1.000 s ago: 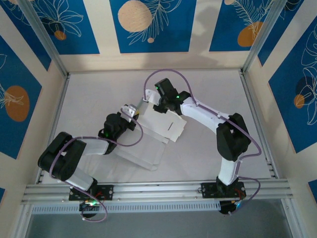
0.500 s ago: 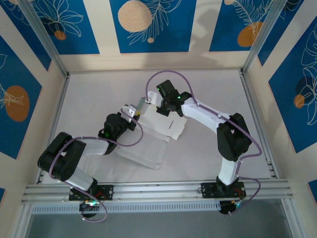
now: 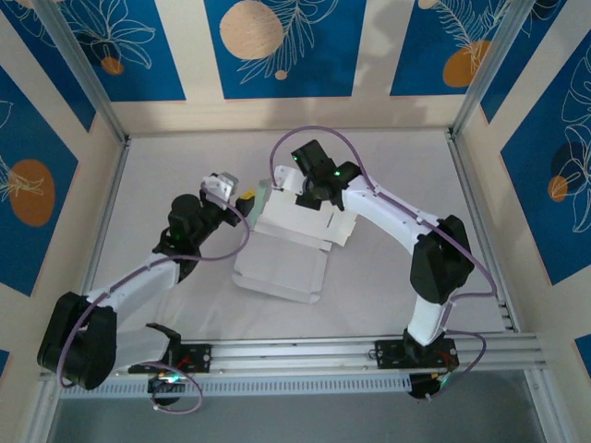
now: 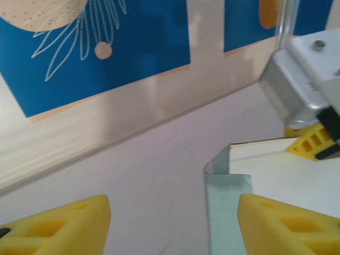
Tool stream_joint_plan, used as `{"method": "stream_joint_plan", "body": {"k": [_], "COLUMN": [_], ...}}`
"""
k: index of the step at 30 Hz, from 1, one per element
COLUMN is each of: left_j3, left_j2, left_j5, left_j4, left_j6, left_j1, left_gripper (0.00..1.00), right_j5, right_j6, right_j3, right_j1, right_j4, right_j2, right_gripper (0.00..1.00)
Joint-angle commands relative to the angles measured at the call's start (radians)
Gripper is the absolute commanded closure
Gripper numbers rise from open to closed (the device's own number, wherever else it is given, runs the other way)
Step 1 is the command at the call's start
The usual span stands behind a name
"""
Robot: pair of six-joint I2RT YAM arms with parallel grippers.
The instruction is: Fold the paper box
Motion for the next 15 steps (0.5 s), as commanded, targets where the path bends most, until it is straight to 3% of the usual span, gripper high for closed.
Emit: {"method": "stream_joint_plan", "body": {"k": [1,10,15], "left_j3": [0.010,-0.004,0.000], "left_j2": [-0.038,-0.071,-0.053], "left_j5": [0.008,-0.233,-0.245], "left_j4": [-0.094,-0.169,-0.231], "left_j6": [-0.004,-0.212,-0.306], "left_j1": [0.004,0.069,0.090], "left_gripper": [0.35,0.42,0.45], "right_j5": [0.087,0.377,0.441], "right_j6": [-0.041,-0.357,-0.546], "right_j3": [-0.017,-0.277,-0.398], "right_j1": [0.033,0.125,0.185], "right_j4": [0.036,0.621,1.015], "right_j2": [-0.039,-0.027,0.020], "right_gripper": [1.00,1.00,1.00]}}
